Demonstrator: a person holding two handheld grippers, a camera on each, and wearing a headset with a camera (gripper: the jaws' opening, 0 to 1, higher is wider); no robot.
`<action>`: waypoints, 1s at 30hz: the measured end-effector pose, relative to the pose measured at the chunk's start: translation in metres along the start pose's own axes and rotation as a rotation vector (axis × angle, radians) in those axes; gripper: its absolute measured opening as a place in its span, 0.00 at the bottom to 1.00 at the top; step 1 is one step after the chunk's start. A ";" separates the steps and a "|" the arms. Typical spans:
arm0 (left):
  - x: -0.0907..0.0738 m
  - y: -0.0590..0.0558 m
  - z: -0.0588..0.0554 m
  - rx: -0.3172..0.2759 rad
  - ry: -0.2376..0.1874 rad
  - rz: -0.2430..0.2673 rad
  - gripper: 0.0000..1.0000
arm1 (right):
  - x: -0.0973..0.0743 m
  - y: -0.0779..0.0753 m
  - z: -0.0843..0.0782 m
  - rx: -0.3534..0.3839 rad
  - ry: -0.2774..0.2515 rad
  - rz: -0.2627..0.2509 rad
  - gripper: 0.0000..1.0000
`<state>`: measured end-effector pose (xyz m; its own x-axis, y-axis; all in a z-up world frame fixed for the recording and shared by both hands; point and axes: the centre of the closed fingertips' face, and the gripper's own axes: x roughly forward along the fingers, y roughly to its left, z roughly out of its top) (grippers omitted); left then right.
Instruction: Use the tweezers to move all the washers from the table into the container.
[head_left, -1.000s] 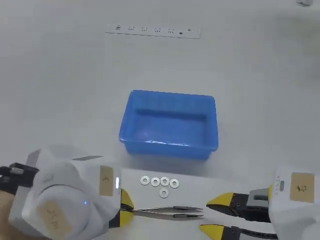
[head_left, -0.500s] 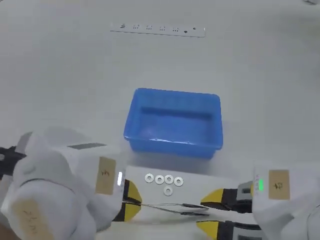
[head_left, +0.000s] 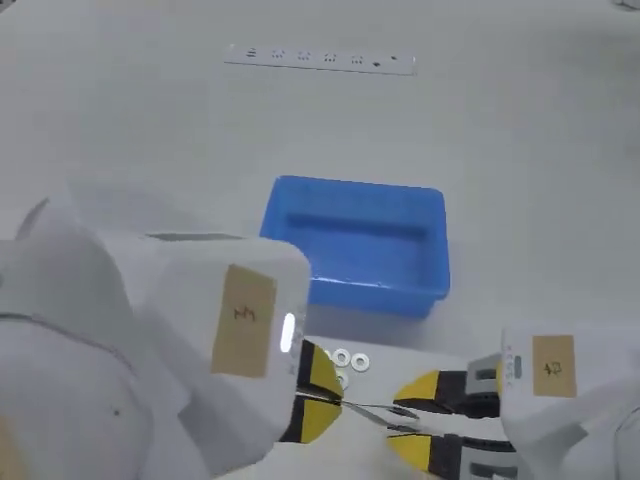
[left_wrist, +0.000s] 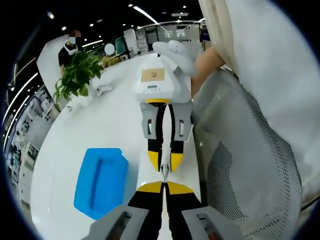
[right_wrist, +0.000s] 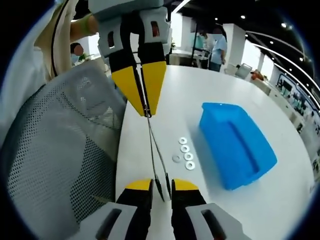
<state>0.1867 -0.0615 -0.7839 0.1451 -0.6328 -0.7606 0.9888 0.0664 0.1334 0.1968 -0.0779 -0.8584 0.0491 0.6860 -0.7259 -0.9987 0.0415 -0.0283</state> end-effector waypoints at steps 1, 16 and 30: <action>0.000 0.000 0.002 -0.009 -0.010 -0.006 0.00 | 0.000 0.000 0.000 -0.004 0.002 0.000 0.08; -0.030 0.026 0.001 -0.039 -0.020 0.043 0.00 | 0.016 -0.019 0.042 0.004 -0.104 0.025 0.07; -0.026 0.035 -0.013 -0.104 0.027 -0.007 0.00 | 0.035 -0.021 0.046 0.063 -0.132 0.060 0.07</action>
<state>0.2181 -0.0329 -0.7680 0.1376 -0.6123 -0.7785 0.9878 0.1425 0.0625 0.2201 -0.0216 -0.8516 -0.0056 0.7783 -0.6279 -0.9975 0.0402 0.0586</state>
